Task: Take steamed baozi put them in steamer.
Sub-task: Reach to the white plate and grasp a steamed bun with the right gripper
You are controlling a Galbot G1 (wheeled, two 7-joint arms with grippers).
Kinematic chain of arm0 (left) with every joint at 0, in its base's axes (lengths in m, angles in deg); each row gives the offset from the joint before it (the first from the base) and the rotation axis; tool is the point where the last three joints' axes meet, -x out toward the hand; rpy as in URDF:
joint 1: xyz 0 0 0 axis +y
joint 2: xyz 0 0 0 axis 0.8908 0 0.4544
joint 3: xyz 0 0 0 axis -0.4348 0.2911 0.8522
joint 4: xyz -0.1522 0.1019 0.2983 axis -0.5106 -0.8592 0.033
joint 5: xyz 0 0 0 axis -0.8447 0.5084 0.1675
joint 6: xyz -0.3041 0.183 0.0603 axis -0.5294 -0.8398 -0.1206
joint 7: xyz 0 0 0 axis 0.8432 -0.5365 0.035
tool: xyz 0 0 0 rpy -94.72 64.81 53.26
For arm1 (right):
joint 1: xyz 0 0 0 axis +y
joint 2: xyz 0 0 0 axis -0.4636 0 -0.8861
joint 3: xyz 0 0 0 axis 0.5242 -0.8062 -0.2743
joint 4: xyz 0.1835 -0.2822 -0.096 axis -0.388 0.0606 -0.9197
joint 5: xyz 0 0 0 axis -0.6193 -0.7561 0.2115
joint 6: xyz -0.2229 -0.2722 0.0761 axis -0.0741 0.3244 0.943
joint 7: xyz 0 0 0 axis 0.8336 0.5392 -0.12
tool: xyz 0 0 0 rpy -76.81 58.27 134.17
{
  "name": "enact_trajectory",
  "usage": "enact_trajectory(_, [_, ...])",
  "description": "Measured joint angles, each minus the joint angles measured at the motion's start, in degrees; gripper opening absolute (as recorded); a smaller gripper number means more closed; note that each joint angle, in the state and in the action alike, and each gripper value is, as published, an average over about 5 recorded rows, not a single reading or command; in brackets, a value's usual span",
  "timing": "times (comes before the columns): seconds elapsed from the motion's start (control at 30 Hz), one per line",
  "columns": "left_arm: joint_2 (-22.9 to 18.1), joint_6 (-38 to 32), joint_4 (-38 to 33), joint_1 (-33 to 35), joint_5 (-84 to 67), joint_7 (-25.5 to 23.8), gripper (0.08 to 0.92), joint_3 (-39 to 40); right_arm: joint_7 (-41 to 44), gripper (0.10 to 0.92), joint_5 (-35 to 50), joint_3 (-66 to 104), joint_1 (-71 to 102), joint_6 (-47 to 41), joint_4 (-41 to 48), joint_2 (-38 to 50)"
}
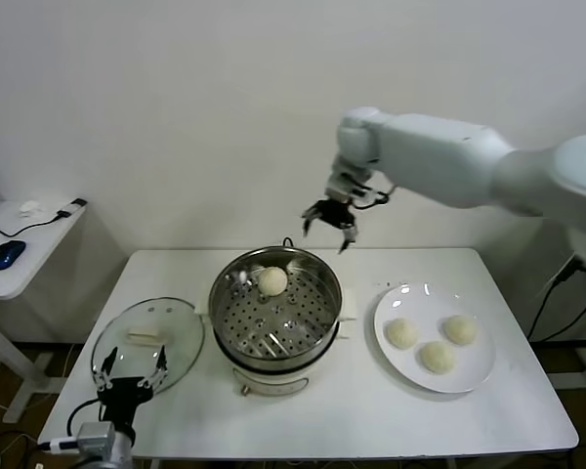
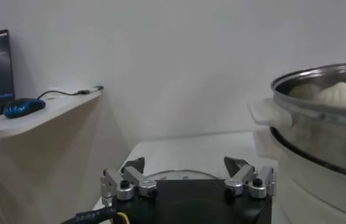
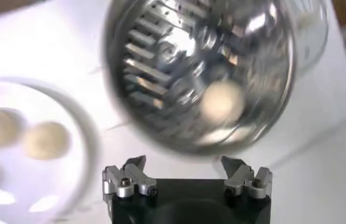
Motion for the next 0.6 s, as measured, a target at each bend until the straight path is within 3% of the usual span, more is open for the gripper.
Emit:
enact_trajectory(0.3, [-0.2, -0.4, 0.2, 0.7, 0.1, 0.2, 0.823, 0.1, -6.2, 0.823, 7.5, -6.9, -0.2, -18.2, -11.5, 14.3])
enact_trajectory(0.6, [-0.5, -0.4, 0.2, 1.0, 0.7, 0.2, 0.823, 0.6, -11.8, 0.823, 7.6, -2.7, 9.4, -29.8, -14.3, 19.7])
